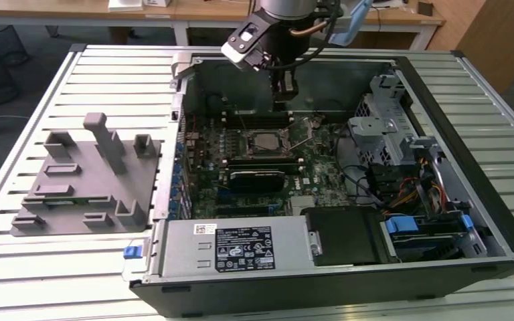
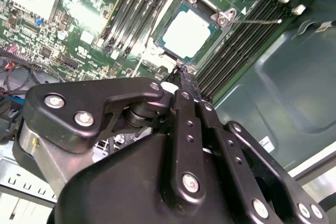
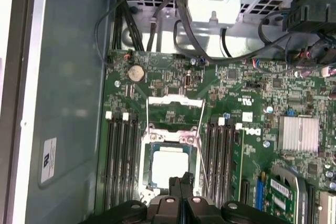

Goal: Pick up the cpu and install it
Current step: 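Close the cpu cover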

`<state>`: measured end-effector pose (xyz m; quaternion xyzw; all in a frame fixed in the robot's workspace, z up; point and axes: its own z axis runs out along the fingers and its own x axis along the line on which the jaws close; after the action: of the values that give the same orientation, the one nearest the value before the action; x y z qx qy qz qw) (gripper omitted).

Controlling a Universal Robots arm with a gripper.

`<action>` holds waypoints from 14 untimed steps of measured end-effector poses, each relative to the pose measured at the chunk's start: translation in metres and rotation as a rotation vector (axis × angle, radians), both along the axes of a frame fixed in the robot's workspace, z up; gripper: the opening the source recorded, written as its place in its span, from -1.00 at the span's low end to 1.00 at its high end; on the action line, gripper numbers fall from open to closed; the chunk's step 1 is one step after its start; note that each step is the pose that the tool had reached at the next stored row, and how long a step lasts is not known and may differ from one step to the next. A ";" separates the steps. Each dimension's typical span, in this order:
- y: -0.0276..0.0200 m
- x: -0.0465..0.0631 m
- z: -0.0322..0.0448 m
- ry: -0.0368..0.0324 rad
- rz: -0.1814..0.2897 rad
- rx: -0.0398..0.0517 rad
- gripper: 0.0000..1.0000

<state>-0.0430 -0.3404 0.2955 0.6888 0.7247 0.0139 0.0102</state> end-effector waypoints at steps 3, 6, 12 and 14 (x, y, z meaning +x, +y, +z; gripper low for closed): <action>0.0000 0.003 -0.0029 0.0002 0.000 -0.0001 -0.79; 0.0000 0.005 -0.0065 0.0002 0.000 -0.0001 -0.79; 0.0000 0.006 -0.0096 0.0002 0.000 -0.0002 -0.79; 0.0000 0.006 -0.0102 0.0002 0.000 -0.0002 -0.79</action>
<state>-0.0372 -0.3404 0.2854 0.6888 0.7247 0.0138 0.0102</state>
